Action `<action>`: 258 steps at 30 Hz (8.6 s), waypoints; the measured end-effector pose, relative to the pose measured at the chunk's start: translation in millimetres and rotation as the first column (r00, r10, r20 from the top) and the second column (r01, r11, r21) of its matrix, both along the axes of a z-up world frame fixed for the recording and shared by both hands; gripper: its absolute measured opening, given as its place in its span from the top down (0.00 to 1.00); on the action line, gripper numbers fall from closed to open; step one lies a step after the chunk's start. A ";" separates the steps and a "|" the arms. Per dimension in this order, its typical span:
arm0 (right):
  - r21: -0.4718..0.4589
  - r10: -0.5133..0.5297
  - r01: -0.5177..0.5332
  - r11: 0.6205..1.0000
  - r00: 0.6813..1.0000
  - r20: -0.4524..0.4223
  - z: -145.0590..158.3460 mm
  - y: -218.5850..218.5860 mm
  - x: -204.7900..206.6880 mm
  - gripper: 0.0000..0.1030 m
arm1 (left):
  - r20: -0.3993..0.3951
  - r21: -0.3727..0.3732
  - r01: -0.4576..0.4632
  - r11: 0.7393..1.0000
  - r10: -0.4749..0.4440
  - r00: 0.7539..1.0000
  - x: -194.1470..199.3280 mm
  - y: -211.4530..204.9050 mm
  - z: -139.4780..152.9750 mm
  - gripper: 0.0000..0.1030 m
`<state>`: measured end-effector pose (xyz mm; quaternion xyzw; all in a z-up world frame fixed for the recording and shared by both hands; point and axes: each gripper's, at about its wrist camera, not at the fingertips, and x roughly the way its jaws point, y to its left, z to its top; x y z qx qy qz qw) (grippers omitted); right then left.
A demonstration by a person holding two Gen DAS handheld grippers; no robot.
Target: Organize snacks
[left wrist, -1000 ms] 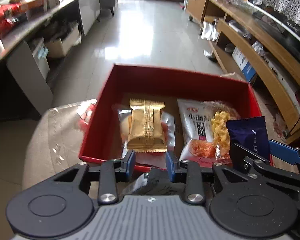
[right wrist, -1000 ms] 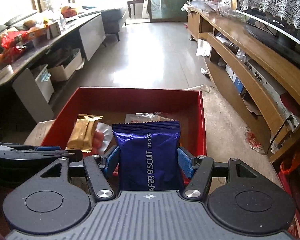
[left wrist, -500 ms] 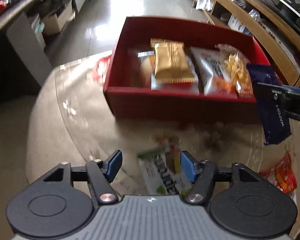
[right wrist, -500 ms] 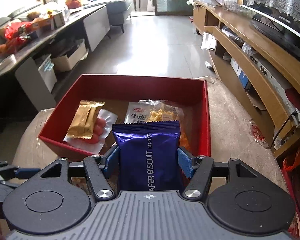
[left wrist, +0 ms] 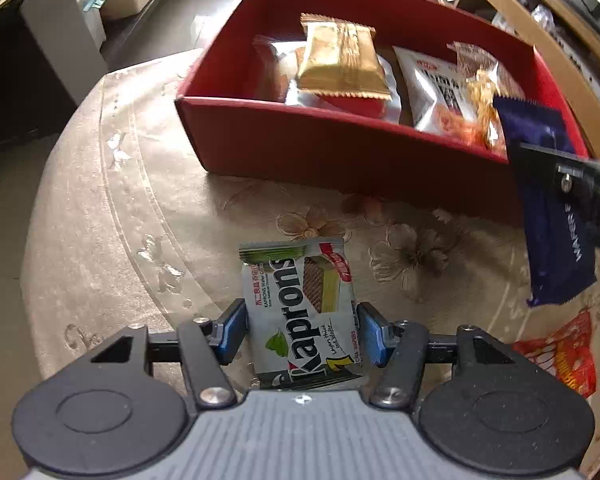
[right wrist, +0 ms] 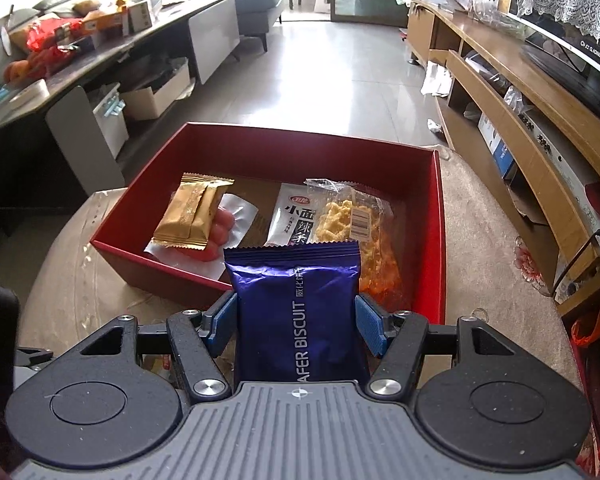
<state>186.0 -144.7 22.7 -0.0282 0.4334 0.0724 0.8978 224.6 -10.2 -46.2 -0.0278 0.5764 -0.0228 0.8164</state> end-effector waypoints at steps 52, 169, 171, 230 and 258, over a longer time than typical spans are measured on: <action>0.063 -0.080 0.077 0.995 0.995 0.058 -16.0 -20.2 65.6 0.32 | 0.306 0.128 -0.037 0.991 -0.004 0.952 95.5 -26.1 53.7 0.47; 0.046 -0.395 0.398 0.916 0.916 -0.069 -29.1 -143.4 -145.3 0.18 | 0.112 0.046 0.690 0.722 -0.691 0.715 -53.0 -182.7 15.2 0.29; 0.044 -0.399 0.403 0.914 0.914 -0.077 -32.0 -146.9 -149.6 0.18 | 0.093 0.019 0.715 0.699 -0.713 0.694 -51.9 -186.6 9.8 0.28; -0.060 -0.198 0.189 0.980 0.935 -0.295 -75.2 -92.7 -108.9 0.16 | 0.013 0.140 0.867 0.479 -0.876 0.482 -61.8 -114.9 -4.5 0.12; -0.109 -0.069 0.034 0.993 0.939 -0.338 -80.2 -55.1 -110.9 0.11 | -0.026 0.241 0.844 0.478 -0.867 0.498 -103.3 -71.5 -5.6 0.08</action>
